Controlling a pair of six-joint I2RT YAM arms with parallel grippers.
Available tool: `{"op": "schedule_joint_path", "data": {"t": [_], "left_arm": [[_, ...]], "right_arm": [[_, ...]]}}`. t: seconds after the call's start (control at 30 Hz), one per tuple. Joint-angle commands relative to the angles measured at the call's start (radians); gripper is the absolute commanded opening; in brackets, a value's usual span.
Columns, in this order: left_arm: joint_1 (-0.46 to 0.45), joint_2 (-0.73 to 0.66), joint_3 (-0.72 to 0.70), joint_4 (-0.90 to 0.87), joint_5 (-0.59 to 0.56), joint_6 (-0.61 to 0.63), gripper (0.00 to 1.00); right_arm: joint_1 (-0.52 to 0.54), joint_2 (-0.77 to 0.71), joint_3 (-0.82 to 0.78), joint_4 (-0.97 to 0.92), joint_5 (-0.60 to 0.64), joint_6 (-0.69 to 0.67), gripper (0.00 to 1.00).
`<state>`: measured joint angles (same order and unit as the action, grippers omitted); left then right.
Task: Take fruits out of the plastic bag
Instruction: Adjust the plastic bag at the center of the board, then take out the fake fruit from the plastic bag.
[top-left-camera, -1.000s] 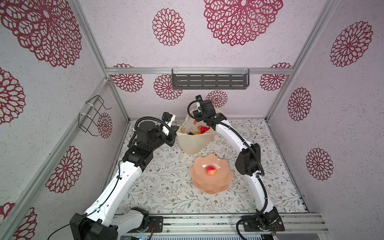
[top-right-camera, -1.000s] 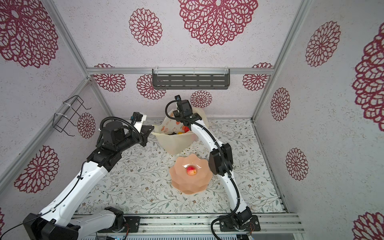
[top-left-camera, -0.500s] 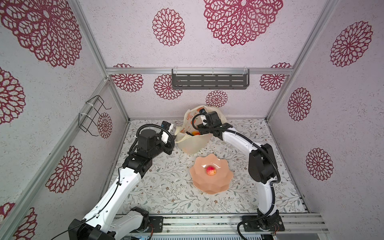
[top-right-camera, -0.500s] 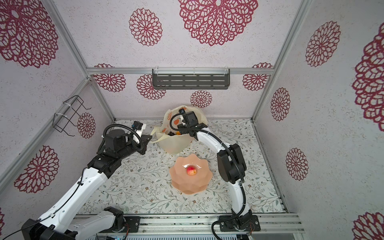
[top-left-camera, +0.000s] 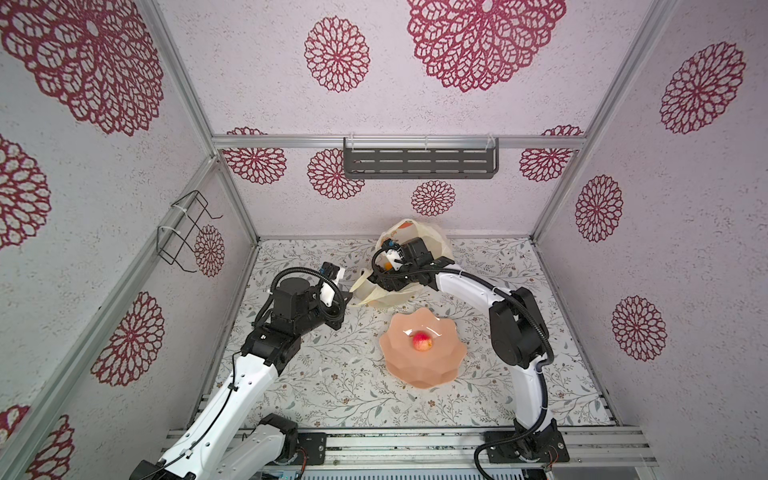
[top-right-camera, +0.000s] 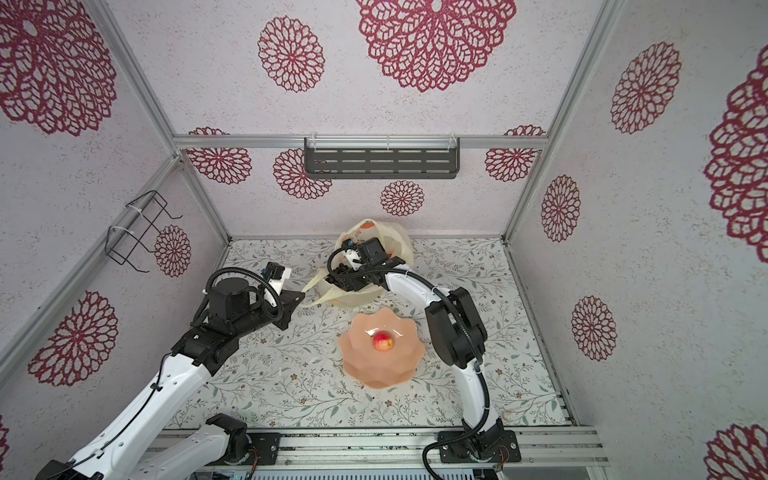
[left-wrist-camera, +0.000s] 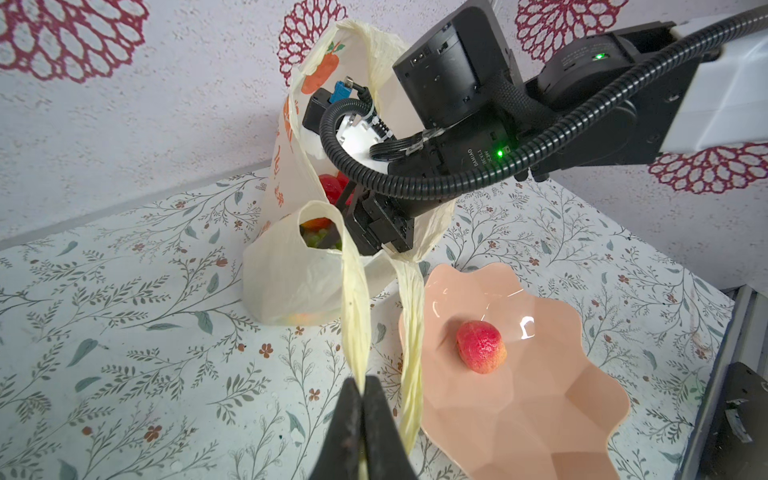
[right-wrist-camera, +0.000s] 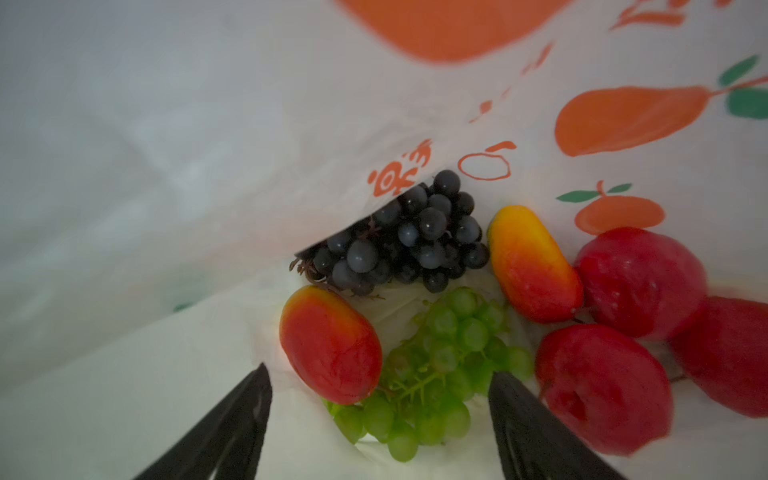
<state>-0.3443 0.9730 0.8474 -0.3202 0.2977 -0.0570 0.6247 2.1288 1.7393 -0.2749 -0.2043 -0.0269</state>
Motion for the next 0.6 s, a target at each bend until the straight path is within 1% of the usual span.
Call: {"op": "schedule_joint_path", "data": {"t": [0.0,0.2,0.27,0.37,0.47,0.57], "left_arm": [[-0.004,-0.011,0.003,0.011,0.001,-0.01,0.07],[0.0,-0.036,0.005,0.019,0.009,-0.027,0.06],[0.002,-0.057,0.0,0.026,0.007,-0.026,0.06],[0.018,-0.075,-0.009,0.043,0.01,-0.032,0.06],[0.047,-0.062,-0.003,0.046,0.04,-0.05,0.06],[0.067,-0.034,0.013,0.037,0.07,-0.074,0.05]], "right_arm": [[0.01,0.027,0.015,0.013,-0.011,-0.014,0.86],[0.026,0.055,-0.006,-0.019,0.099,-0.031,0.88],[0.027,0.053,-0.034,-0.015,0.099,-0.026,0.88],[0.033,0.041,-0.085,0.022,0.065,-0.017,0.88],[0.045,0.036,-0.112,0.071,0.036,0.003,0.89],[0.062,0.05,-0.1,0.113,0.044,0.016,0.89]]}}
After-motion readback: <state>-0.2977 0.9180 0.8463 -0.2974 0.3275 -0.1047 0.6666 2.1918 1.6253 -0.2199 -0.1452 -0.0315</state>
